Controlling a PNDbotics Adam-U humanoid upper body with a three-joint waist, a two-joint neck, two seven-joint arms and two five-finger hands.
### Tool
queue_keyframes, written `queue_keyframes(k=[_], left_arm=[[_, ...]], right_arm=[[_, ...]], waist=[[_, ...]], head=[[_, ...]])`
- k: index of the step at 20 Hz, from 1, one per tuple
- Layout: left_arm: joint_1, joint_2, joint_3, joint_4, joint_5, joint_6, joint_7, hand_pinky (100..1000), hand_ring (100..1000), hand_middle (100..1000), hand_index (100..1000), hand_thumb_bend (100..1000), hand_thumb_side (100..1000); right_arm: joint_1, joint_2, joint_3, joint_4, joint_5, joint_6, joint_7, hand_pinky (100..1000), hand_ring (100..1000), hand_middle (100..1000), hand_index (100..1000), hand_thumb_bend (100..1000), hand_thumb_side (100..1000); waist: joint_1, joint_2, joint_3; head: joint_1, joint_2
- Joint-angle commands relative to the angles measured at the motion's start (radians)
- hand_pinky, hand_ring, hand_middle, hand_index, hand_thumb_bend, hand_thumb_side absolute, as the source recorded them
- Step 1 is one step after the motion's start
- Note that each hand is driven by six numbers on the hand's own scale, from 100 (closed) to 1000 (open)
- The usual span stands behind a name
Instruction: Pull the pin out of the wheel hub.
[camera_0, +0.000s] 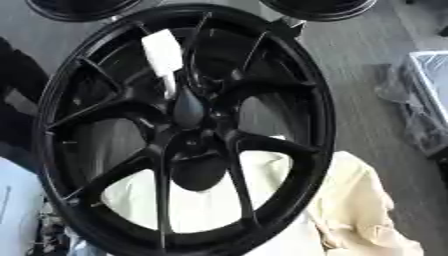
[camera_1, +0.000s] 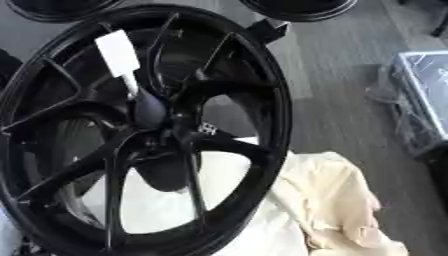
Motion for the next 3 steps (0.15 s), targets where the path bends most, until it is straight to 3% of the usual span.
queue_keyframes(k=[1, 3], left_arm=[[-0.011, 0.007, -0.003, -0.022, 0.003, -0.001, -0.008, 707, 737, 698, 701, 215, 835], [-0.016, 0.006, -0.004, -0.024, 0.003, -0.002, -0.009, 707, 737, 698, 701, 215, 834]], right_arm=[[-0.045, 0.001, 0.016, 0.014, -0.048, -0.025, 0.033, 1000, 885, 781, 928, 100, 558], [-0.073, 0.014, 0.027, 0.045, -0.057, -0.047, 0.059, 1000, 886, 782, 928, 100, 600]], waist=[[0.001, -0.015, 0.003], [0.001, -0.014, 0.006]], head=[[-0.001, -0.004], [0.0, -0.005]])
